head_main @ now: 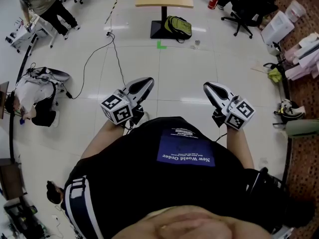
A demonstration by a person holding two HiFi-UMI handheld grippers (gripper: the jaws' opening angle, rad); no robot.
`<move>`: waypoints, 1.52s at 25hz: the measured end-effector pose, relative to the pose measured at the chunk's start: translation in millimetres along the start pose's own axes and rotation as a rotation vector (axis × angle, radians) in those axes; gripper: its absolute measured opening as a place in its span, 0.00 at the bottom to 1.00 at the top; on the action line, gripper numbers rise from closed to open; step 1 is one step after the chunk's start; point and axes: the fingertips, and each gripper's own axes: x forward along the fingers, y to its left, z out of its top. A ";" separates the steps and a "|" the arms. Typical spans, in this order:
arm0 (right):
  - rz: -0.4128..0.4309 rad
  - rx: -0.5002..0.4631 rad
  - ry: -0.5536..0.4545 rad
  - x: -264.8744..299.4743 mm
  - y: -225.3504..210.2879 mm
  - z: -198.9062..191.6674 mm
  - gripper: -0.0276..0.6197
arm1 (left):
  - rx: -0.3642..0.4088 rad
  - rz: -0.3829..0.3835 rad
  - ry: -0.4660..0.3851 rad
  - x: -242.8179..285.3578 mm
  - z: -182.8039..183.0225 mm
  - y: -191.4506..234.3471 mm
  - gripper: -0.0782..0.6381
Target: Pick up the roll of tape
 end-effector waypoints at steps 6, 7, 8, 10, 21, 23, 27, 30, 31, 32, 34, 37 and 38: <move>-0.026 -0.033 -0.021 106.7 -17.4 27.6 0.04 | 0.009 -0.034 -0.017 -13.1 49.5 97.2 0.12; -0.027 -0.033 -0.031 125.3 -20.2 33.9 0.04 | 0.015 -0.038 -0.013 -15.8 59.9 113.5 0.12; -0.031 -0.032 -0.041 143.9 -23.5 39.9 0.04 | 0.022 -0.043 -0.009 -19.0 69.9 130.0 0.12; -0.041 -0.024 -0.059 179.6 -31.7 50.0 0.04 | 0.029 -0.047 -0.001 -25.6 87.4 163.2 0.12; -0.010 0.005 -0.024 301.7 -93.5 61.5 0.04 | -0.008 0.005 -0.007 -21.4 126.0 290.0 0.12; 0.002 0.010 -0.023 314.2 -113.2 64.0 0.04 | -0.011 0.023 -0.008 -10.5 129.2 305.9 0.12; 0.047 0.007 -0.015 336.6 -157.5 67.1 0.04 | 0.000 0.062 -0.015 17.9 139.0 331.3 0.12; 0.091 0.000 -0.021 349.0 -206.5 76.2 0.04 | 0.019 0.106 -0.025 54.6 148.6 352.7 0.12; 0.106 -0.005 -0.022 353.4 -224.5 80.7 0.04 | 0.025 0.122 -0.033 68.6 153.0 360.3 0.12; 0.122 -0.011 -0.018 358.0 -242.2 85.7 0.04 | 0.029 0.136 -0.044 82.7 158.0 367.2 0.12; 0.155 -0.028 -0.005 366.1 -277.0 98.1 0.04 | 0.032 0.157 -0.067 113.1 169.6 378.6 0.12; 0.207 -0.054 0.006 374.5 -328.0 118.7 0.04 | 0.037 0.177 -0.089 165.1 185.3 394.1 0.12; 0.222 -0.057 0.008 376.3 -343.9 124.1 0.04 | 0.034 0.183 -0.095 182.2 189.6 399.2 0.12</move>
